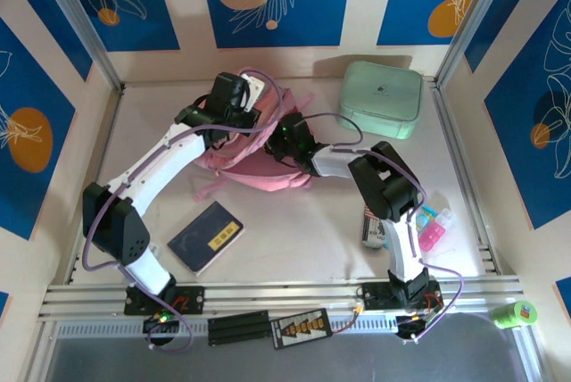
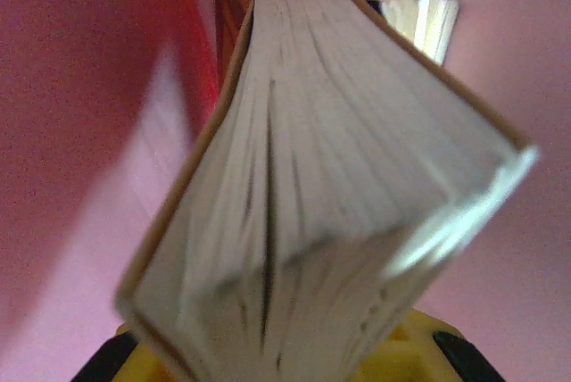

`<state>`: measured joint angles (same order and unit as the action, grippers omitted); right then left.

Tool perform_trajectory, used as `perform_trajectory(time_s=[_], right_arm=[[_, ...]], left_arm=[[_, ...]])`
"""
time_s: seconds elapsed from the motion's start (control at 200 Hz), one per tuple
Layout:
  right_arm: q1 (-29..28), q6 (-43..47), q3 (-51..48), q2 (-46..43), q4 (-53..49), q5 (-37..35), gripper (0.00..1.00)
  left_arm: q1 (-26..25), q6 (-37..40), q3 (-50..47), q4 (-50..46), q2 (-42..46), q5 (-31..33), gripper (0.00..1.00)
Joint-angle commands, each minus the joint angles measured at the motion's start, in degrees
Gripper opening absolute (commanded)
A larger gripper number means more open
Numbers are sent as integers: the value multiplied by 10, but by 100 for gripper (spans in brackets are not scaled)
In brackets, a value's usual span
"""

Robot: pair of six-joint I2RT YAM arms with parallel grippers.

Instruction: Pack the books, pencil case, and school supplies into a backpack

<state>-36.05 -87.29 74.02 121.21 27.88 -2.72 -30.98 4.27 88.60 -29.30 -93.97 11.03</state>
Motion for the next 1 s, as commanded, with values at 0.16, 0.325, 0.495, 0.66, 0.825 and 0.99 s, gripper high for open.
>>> perform_trajectory(time_s=[0.16, 0.325, 0.495, 0.66, 0.825, 0.99], right_arm=[[7, 71, 40, 33, 112, 64, 18], [14, 98, 33, 23, 148, 96, 18], [24, 113, 34, 27, 159, 121, 18], [27, 118, 64, 51, 118, 133, 18], [29, 124, 103, 78, 77, 142, 18], [43, 141, 121, 83, 19, 126, 26]], left_arm=[[6, -13, 31, 57, 12, -30, 0], [10, -14, 25, 60, 11, -41, 0], [10, -8, 28, 56, 9, -81, 0], [10, -3, 29, 55, 11, -119, 0], [10, 0, 24, 55, 16, -138, 0], [11, -2, 21, 50, 16, -134, 0]])
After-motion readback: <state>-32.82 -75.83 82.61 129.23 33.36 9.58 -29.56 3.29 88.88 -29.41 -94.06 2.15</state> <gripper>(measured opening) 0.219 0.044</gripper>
